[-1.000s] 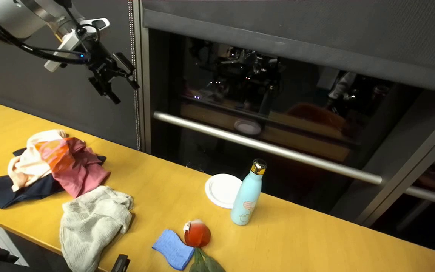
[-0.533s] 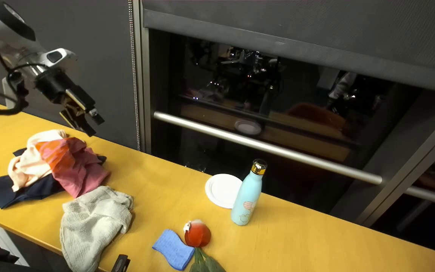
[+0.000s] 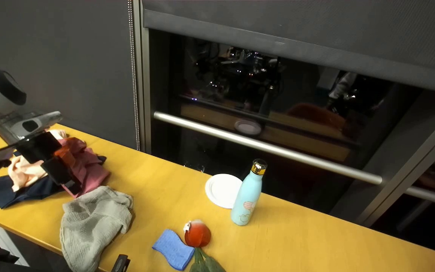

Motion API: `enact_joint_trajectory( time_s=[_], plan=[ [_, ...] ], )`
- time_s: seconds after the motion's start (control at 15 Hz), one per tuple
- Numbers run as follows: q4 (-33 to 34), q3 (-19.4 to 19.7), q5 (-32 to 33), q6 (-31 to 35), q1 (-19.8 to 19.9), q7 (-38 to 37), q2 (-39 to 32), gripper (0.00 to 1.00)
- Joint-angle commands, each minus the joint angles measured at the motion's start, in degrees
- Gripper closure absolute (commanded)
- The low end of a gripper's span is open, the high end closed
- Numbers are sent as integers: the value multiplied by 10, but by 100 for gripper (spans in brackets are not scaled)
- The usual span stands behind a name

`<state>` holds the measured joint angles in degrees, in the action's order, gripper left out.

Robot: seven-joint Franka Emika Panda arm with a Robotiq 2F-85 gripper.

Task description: Pile the towel and t-shirts together.

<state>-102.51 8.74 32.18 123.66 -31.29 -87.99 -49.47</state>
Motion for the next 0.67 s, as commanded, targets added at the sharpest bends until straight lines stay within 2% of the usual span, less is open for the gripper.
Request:
enact_joint_trajectory(
  time_s=[0.0, 0.27, 0.33, 0.4, 0.47, 0.53, 0.6],
  plan=[
    [-146, 4, 97, 157, 19, -102, 54, 0],
    [-260, 104, 280, 279, -30, -212, 94, 0],
    [-267, 93, 337, 277, -6, -242, 104, 0],
    [-275, 130, 356, 300, -33, -249, 105, 0],
    [-273, 93, 421, 279, 15, -283, 119, 0],
    [-269, 81, 450, 270, 35, -287, 126, 0],
    [-268, 122, 443, 297, -3, -283, 117, 0]
  ],
)
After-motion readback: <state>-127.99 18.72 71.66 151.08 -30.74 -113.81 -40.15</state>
